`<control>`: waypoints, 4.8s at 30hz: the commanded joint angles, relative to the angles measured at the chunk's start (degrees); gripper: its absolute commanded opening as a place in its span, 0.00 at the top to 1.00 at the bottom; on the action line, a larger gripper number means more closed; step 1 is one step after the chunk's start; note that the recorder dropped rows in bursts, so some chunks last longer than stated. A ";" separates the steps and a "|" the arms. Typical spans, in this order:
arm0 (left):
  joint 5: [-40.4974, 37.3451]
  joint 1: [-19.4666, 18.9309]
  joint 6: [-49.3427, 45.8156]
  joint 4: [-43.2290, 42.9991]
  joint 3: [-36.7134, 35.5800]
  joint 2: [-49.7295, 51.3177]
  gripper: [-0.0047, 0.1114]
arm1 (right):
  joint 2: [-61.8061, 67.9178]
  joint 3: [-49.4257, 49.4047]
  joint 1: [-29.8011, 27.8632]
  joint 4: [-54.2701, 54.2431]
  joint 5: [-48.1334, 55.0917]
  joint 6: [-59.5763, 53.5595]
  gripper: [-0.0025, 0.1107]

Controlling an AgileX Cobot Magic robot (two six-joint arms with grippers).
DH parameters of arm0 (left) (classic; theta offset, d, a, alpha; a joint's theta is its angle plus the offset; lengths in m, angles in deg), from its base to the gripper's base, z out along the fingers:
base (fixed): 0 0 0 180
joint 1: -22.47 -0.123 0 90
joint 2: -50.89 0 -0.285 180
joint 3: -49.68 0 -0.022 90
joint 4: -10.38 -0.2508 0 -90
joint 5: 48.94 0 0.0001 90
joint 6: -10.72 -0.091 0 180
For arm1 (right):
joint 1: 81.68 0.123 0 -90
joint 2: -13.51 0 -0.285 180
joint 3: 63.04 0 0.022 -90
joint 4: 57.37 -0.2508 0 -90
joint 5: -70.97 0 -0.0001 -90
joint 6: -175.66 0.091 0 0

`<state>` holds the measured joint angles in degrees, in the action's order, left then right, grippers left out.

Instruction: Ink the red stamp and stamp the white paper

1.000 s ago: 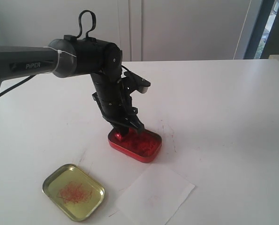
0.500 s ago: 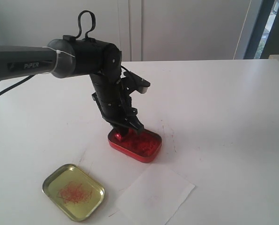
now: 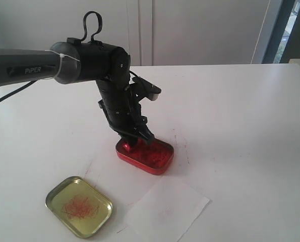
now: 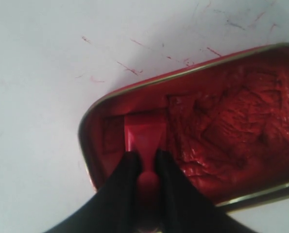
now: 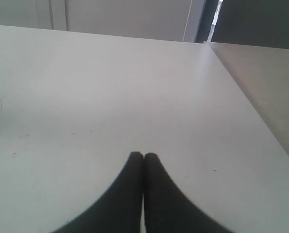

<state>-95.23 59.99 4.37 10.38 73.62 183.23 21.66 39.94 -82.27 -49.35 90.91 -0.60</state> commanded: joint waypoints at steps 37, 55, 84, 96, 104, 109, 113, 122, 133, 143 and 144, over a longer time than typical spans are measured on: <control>-1.46 0.27 0.28 -0.45 -1.04 -3.26 0.96 | -0.36 -0.19 0.15 0.46 -0.33 -0.03 0.98; -5.93 0.27 -0.10 -0.45 3.62 -3.26 0.96 | -0.36 -0.19 0.15 0.46 -0.33 -0.03 0.98; -6.03 0.27 0.11 -0.45 4.24 -3.26 0.96 | -0.36 -0.19 0.15 0.46 -0.33 -0.03 0.98; -6.03 0.27 0.11 -0.33 4.24 -3.95 0.96 | -0.36 -0.19 0.15 0.46 -0.33 -0.03 0.98; -6.28 0.27 0.34 1.00 4.72 -4.08 0.96 | -0.36 -0.19 0.15 0.46 -0.33 -0.03 0.98; -7.35 0.27 0.34 1.44 7.06 -4.19 0.96 | -0.36 -0.19 0.15 0.46 -0.33 -0.03 0.98; -7.74 0.27 0.34 1.44 7.30 -4.19 0.96 | -0.36 -0.19 0.15 0.46 -0.33 -0.03 0.98; -7.85 0.27 0.34 1.44 7.30 -4.19 0.96 | -0.36 -0.19 0.15 0.46 -0.33 -0.03 0.98; -8.63 0.27 0.34 1.44 7.30 -4.19 0.96 | -0.36 -0.19 0.15 0.46 -0.33 -0.03 0.98; -11.08 0.48 -0.06 1.90 7.30 -4.19 0.96 | -0.36 -0.19 0.15 0.46 -0.33 -0.03 0.98; -11.94 0.48 -0.55 2.19 7.30 -4.19 0.96 | -0.36 -0.19 0.15 0.46 -0.33 -0.03 0.98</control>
<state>-104.29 59.99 4.48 11.00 80.40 179.93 21.66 39.94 -82.27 -49.35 90.91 -0.60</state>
